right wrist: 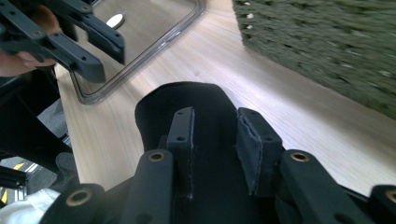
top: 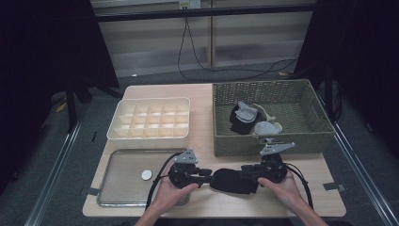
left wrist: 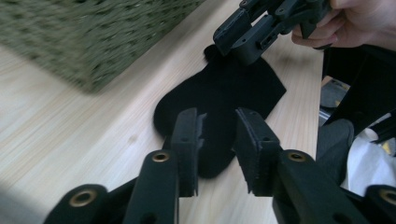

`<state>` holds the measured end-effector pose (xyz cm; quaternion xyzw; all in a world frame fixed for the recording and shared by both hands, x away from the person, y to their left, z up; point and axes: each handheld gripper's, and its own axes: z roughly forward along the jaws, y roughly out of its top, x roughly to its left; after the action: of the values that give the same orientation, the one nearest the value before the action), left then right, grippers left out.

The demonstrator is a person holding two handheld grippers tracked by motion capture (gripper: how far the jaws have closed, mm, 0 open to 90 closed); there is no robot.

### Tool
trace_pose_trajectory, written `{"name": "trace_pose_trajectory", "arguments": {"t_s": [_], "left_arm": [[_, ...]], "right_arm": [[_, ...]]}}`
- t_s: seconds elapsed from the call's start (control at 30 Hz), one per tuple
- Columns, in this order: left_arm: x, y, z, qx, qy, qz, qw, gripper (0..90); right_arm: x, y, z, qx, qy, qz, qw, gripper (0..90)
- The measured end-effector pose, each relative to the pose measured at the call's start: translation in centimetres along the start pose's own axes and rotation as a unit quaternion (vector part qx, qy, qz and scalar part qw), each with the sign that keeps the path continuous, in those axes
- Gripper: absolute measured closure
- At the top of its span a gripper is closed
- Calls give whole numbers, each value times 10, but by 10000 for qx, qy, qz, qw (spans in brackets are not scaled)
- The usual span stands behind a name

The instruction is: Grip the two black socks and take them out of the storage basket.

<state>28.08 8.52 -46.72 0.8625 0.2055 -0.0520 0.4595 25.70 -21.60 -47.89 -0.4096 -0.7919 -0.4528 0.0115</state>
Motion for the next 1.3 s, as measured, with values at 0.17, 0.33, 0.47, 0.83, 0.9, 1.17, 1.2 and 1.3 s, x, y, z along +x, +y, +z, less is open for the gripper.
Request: {"name": "trace_pose_trajectory", "arguments": {"t_s": [0.17,0.33,0.47,0.83,0.9,1.17,1.2,1.3], "left_arm": [[-1,1,20,395,-10,65,9992,678],[-2,-6,29,635,59,117,9979,720],[-2,-10,34,845,201,176,9961,719],[-7,-17,30,825,226,117,9963,733],[-8,-18,30,827,239,149,9962,733],[-8,-19,29,845,212,136,9961,730],[-8,-19,29,812,191,124,9964,728],[-8,-20,29,764,172,88,9969,719]], "right_arm": [[-4,-6,-19,-172,-116,168,9996,661],[-9,-16,-35,-194,-255,267,9991,594],[-16,-27,-45,-103,-478,403,9980,546],[-24,-29,-31,253,-733,265,9966,633],[-25,-29,-30,250,-786,222,9963,622],[-26,-23,-23,84,-597,173,9980,582],[-25,-22,-22,59,-483,158,9987,553],[-24,-21,-20,53,-428,194,9989,517]]}}
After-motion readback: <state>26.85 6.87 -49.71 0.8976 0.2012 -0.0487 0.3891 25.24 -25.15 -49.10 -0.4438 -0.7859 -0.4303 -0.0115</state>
